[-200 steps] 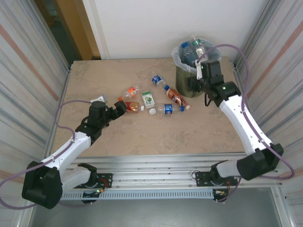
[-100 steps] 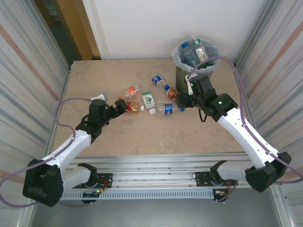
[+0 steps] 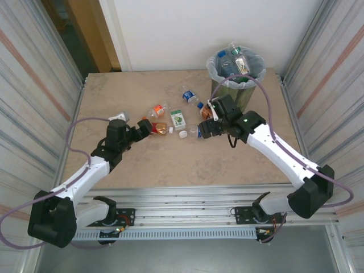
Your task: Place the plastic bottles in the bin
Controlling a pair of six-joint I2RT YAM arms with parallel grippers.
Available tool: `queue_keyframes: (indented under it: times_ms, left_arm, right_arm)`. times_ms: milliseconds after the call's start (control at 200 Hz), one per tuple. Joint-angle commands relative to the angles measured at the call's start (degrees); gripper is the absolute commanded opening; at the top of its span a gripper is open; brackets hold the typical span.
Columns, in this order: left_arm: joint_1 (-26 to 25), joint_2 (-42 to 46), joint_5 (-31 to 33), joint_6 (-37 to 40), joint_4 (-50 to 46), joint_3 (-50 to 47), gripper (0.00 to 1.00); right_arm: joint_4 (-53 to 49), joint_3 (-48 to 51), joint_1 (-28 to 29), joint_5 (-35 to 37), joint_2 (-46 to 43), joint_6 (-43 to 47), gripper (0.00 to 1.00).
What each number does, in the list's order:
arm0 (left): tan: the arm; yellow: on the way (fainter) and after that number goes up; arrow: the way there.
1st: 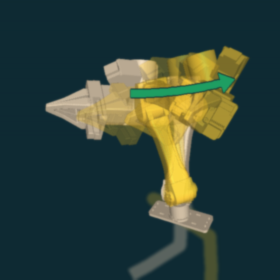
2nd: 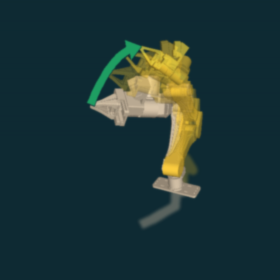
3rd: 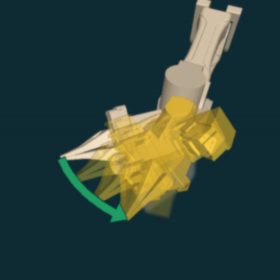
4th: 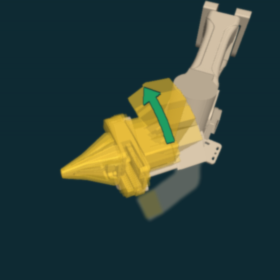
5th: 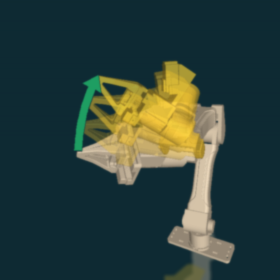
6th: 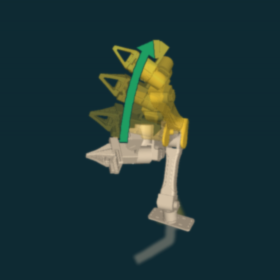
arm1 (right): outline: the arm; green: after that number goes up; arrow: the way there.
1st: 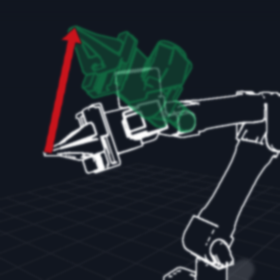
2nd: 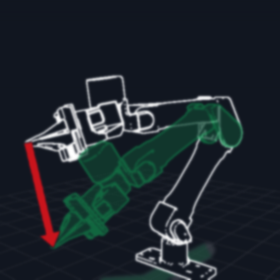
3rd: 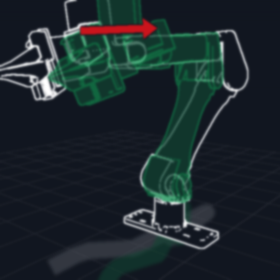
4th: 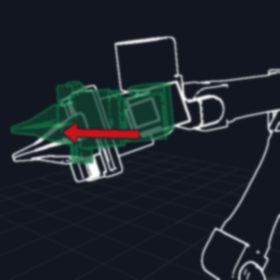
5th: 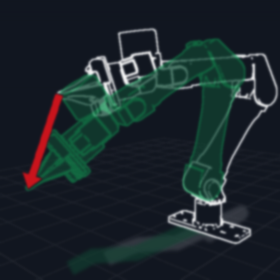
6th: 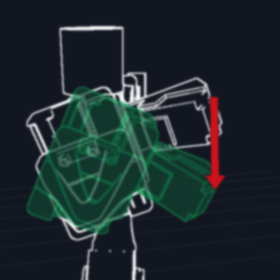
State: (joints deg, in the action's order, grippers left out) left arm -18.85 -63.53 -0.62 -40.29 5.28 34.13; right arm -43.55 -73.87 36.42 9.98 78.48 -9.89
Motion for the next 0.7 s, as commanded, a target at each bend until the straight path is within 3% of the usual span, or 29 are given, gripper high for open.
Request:
queue_keyframes:
  times_ms: [0,501,696]
  left_arm:
    - [0.34,-0.9,-0.91,-0.66,3.43,-2.29,0.99]
    - [0.74,-0.83,-1.0,-0.51,2.47,-1.48,0.99]
    - [1.24,0.22,-1.22,-0.83,2.25,-2.15,0.99]
  right_arm:
    - [0.14,0.18,0.99,-2.75,2.9,1.07,0.93]
    - [3.87,-4.98,1.07,-6.61,20.9,7.36,0.98]
    - [6.36,-10.78,-2.87,-13.41,28.12,9.54,0.99]
